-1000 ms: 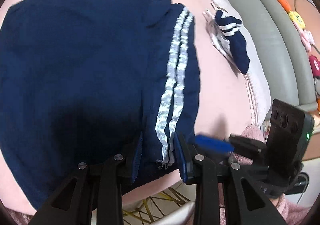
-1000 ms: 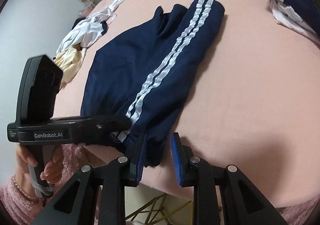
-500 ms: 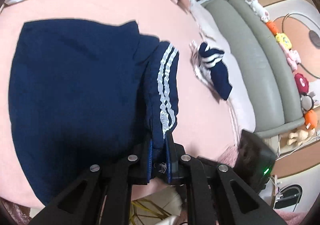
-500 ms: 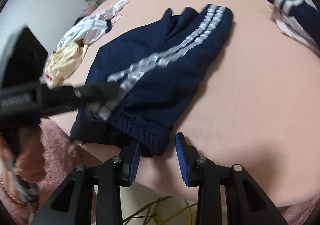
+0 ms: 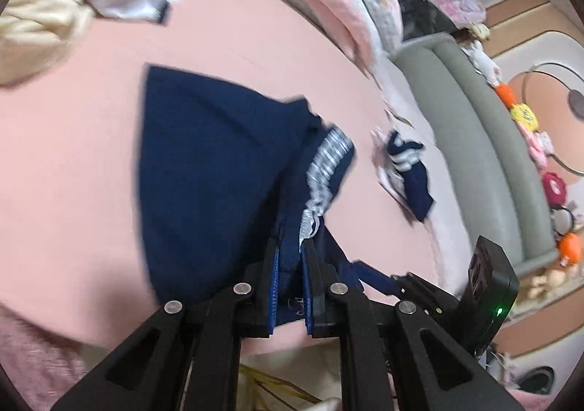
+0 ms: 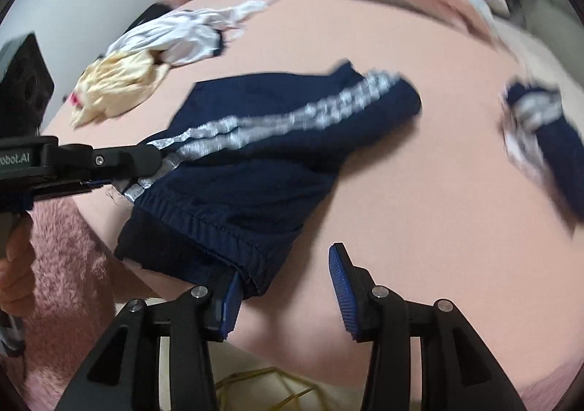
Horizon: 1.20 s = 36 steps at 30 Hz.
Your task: Fold clothes
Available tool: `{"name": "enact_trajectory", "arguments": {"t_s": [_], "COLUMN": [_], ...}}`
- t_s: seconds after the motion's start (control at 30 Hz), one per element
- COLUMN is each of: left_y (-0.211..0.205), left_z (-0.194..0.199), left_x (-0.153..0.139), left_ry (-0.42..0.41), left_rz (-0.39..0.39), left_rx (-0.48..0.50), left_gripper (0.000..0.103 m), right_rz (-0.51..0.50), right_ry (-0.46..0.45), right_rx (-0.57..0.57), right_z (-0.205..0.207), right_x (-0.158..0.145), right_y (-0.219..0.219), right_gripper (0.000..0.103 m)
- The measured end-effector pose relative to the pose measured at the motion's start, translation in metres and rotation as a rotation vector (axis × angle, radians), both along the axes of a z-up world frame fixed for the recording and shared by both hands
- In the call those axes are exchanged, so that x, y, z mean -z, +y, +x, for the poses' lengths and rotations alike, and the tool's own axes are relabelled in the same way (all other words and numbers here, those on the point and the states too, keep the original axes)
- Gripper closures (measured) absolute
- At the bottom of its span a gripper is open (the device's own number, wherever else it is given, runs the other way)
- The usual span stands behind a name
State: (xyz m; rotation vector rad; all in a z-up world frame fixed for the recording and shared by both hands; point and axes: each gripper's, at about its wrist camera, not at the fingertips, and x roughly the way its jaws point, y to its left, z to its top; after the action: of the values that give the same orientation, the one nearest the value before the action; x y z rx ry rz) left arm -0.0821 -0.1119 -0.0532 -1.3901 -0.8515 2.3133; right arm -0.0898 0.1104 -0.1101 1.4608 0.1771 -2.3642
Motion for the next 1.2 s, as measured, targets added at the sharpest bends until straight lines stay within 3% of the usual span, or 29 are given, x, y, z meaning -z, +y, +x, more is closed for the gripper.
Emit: {"name": "enact_trajectory", "arguments": {"t_s": [0.1,0.23,0.37,0.43,0.53,0.6,0.67,0.77,0.87,1.0,1.17,1.2], "left_y": [-0.02,-0.027,-0.023,-0.021,-0.015,-0.015,-0.016,-0.013,-0.011,-0.004,0.01,0.014], "left_z": [0.003,0.011,0.017,0.02,0.02,0.02,0.02,0.016,0.01,0.004,-0.001,-0.003], "left_x": [0.003,0.016,0.029,0.037,0.05,0.053,0.052,0.05,0.054,0.058,0.064,0.065], "left_ry": [-0.008,-0.042,-0.099,-0.115,-0.151,-0.148,-0.135,-0.125,-0.137,-0.146,-0.158,-0.155], "left_rz": [-0.002,-0.028,-0.105,-0.082,-0.043,0.062,0.118,0.08,0.113,0.108,0.051,0.027], "left_rx": [-0.047,-0.032,-0.045,-0.04,-0.017,-0.001,0.0,0.001,0.014,0.015,0.058,0.07], "left_gripper": [0.094,0.094,0.094,0.094,0.094,0.094,0.093,0.09,0.085,0.064,0.065,0.075], "right_rz": [0.044,0.034,0.018,0.004,-0.009,-0.018,-0.036,-0.059,-0.048,-0.048,-0.168,-0.181], "right_ry": [-0.018,-0.072,-0.049,-0.002,-0.084,-0.135,-0.135,-0.117,-0.104,-0.092,-0.057,-0.064], "right_rx": [-0.041,-0.035,0.04,0.111,0.074,0.05,0.03,0.029,0.023,-0.034,0.061,0.068], "right_z": [-0.003,0.002,0.002,-0.001,-0.006,-0.01,-0.004,-0.002,-0.005,-0.004,-0.018,-0.024], "right_x": [0.008,0.024,0.016,0.007,0.016,0.021,0.02,0.013,0.009,-0.006,-0.029,-0.027], "right_y": [-0.018,-0.013,0.007,0.021,0.025,0.028,0.029,0.032,0.032,0.034,0.066,0.067], "right_gripper": [0.059,0.059,0.059,0.059,0.056,0.056,0.056,0.056,0.056,0.056,0.056,0.056]}}
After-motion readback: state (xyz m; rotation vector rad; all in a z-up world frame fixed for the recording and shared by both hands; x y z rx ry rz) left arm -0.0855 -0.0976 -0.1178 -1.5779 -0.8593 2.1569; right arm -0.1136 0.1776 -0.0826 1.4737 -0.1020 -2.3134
